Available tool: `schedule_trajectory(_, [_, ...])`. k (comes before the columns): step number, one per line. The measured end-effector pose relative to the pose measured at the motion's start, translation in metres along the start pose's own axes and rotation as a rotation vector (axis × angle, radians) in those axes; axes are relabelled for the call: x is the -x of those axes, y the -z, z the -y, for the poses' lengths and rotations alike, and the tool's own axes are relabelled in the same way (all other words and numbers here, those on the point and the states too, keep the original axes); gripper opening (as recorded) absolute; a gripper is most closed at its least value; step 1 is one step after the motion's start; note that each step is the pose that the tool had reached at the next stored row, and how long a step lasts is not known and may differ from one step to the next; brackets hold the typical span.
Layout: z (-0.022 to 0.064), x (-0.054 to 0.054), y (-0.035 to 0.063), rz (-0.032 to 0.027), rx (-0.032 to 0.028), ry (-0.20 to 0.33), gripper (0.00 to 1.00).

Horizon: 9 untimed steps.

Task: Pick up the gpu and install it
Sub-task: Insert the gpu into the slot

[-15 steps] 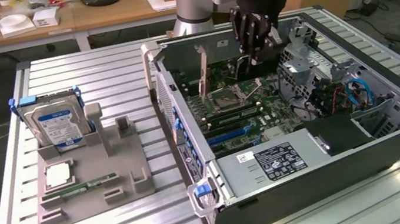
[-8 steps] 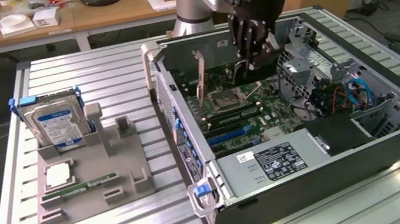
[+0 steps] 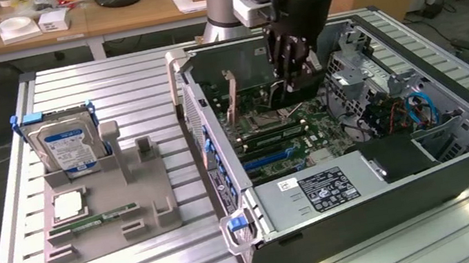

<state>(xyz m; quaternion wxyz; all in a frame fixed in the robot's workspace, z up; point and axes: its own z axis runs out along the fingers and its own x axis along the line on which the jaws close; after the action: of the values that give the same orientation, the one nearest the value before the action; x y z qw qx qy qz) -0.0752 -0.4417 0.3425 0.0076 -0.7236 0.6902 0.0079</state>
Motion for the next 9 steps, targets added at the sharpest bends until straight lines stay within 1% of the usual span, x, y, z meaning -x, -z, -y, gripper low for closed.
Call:
schedule_trajectory(3, [-0.0010,0.000,-0.0054,0.0001,0.0015,0.003,0.27])
schedule_trajectory(7, [-0.0022,-0.001,-0.0126,0.0000,0.0021,0.006,0.27])
schedule_trajectory(9, [-0.0028,-0.002,-0.0162,0.0000,0.0039,0.007,0.27])
